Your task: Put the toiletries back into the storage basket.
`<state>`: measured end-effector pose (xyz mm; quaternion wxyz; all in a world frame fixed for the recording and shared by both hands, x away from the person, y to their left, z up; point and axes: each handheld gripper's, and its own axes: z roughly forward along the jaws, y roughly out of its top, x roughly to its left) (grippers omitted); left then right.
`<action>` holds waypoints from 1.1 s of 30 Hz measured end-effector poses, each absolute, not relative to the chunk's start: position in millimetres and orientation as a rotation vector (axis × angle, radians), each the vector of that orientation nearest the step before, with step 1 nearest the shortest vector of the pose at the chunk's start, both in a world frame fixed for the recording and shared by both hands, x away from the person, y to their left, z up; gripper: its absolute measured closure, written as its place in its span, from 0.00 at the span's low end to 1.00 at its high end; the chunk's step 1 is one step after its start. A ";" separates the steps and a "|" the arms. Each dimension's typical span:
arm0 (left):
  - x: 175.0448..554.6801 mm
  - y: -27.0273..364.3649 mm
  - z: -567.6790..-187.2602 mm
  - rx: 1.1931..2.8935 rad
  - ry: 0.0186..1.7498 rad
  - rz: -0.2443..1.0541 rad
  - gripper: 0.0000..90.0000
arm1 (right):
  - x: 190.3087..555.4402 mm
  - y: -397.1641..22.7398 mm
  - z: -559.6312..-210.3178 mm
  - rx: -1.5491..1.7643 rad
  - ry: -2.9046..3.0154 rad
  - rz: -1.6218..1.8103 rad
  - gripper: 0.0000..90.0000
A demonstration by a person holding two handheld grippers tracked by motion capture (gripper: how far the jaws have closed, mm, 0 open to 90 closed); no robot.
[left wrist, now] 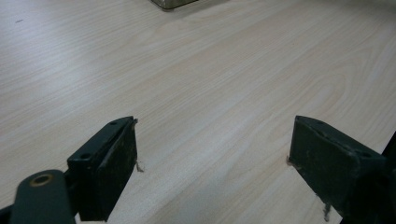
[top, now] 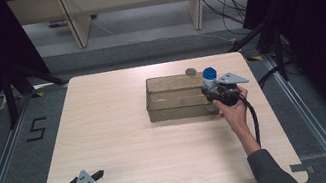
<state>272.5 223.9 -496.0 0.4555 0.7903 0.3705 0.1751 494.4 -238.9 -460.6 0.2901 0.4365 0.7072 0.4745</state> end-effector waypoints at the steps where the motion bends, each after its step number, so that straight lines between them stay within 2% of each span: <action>1: 272.6 224.0 -496.1 1.948 0.915 0.432 0.17 | 494.4 -238.9 -460.6 1.164 1.886 1.266 0.62; 33: 272.6 223.5 -496.2 1.936 0.913 0.431 0.17 | 489.9 -240.4 -466.6 1.170 1.919 1.202 0.59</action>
